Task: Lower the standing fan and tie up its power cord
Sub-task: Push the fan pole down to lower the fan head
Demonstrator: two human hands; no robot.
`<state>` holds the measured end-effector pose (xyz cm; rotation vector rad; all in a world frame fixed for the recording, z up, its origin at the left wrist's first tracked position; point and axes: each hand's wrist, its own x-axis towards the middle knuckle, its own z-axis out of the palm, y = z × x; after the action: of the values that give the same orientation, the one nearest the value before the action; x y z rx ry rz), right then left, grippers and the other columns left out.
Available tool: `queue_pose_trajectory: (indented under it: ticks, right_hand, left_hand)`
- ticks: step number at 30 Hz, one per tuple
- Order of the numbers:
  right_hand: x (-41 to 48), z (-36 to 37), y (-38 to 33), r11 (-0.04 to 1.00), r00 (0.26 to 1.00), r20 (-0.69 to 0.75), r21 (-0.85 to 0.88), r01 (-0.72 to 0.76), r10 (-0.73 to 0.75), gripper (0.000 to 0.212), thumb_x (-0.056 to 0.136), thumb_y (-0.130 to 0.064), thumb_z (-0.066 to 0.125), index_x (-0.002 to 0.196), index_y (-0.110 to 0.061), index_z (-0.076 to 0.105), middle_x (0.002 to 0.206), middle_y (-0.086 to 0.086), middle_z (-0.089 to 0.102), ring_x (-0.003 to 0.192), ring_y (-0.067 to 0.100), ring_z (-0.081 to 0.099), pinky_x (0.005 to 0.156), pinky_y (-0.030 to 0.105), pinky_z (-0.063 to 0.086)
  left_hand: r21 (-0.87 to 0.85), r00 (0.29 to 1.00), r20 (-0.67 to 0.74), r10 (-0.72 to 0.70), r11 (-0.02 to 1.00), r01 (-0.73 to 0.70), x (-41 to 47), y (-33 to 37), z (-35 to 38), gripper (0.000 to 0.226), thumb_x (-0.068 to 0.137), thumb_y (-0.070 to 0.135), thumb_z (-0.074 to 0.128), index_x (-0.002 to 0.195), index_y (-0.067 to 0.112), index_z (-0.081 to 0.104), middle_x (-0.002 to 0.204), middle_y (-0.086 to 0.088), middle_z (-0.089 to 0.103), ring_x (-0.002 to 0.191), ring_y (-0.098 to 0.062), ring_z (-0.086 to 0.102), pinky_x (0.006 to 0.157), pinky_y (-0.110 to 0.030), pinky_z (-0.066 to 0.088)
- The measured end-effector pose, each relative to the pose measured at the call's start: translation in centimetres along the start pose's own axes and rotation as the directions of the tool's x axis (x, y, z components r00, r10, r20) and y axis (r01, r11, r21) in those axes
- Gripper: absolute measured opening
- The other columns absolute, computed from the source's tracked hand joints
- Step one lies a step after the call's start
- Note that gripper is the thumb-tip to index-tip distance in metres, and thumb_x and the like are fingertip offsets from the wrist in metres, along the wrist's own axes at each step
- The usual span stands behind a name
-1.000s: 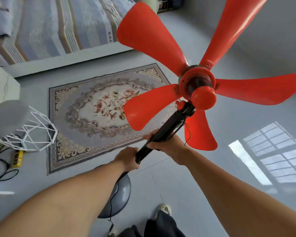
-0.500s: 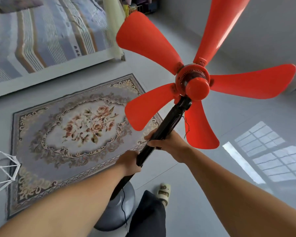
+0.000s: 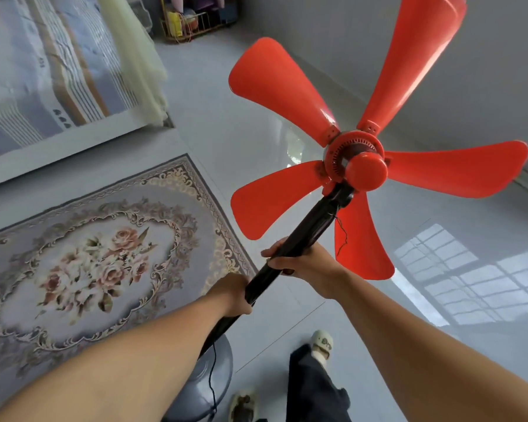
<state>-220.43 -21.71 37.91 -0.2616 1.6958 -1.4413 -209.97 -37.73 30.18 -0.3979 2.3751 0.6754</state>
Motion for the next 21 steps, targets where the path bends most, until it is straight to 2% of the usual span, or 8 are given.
queue_pose_trajectory:
  ticks: [4,8,12,18,21]
  right_hand:
    - [4.8,-8.0,-2.7,1.0,1.0,0.02,0.01,-0.014,0.014,0.019,0.076,0.002,0.076,0.095,-0.003,0.073,0.108,0.01,0.074,0.102,0.026,0.068,0.079,0.029,0.053]
    - [9.8,-15.8,-5.9,1.0,0.999,0.047,0.015,-0.024,0.023,0.019,0.076,0.001,0.076,0.094,-0.005,0.073,0.108,0.008,0.074,0.099,0.023,0.068,0.078,0.027,0.052]
    - [15.1,-21.7,-9.3,1.0,0.996,0.082,0.001,-0.02,0.02,0.019,0.076,0.0,0.076,0.092,-0.008,0.072,0.107,0.006,0.075,0.101,0.023,0.069,0.078,0.026,0.053]
    - [25.2,-29.9,-14.2,0.999,0.994,0.101,-0.022,-0.029,0.031,0.018,0.077,0.002,0.076,0.083,-0.015,0.072,0.107,0.007,0.075,0.104,0.026,0.069,0.081,0.029,0.055]
    - [30.6,-33.8,-17.2,0.999,0.994,0.103,-0.027,-0.033,0.035,0.019,0.077,0.002,0.075,0.081,-0.016,0.072,0.109,0.011,0.074,0.106,0.028,0.068,0.085,0.032,0.056]
  left_hand:
    - [-0.002,1.0,-0.02,-0.006,1.0,0.006,7.2,5.0,-3.3,0.021,0.07,0.017,0.064,0.067,0.026,0.045,0.067,0.006,0.054,0.063,-0.016,0.054,0.061,-0.029,0.047]
    - [0.026,0.999,-0.034,-0.011,1.0,0.011,14.2,10.1,-7.1,0.017,0.068,0.021,0.062,0.07,0.025,0.045,0.067,0.005,0.055,0.068,-0.021,0.06,0.067,-0.032,0.055]
    - [-0.001,0.999,-0.021,-0.025,1.0,0.025,20.2,13.7,-11.3,0.017,0.067,0.02,0.061,0.07,0.027,0.046,0.069,0.006,0.056,0.066,-0.018,0.058,0.059,-0.027,0.048]
    - [-0.044,0.999,-0.015,-0.034,0.998,0.033,31.3,17.5,-17.9,0.02,0.071,0.023,0.067,0.088,0.019,0.059,0.084,0.001,0.066,0.081,-0.022,0.066,0.077,-0.035,0.059]
    - [-0.087,0.999,-0.016,-0.034,0.996,0.032,37.3,18.9,-21.7,0.021,0.069,0.021,0.067,0.089,0.017,0.061,0.088,-0.003,0.069,0.083,-0.023,0.067,0.079,-0.038,0.058]
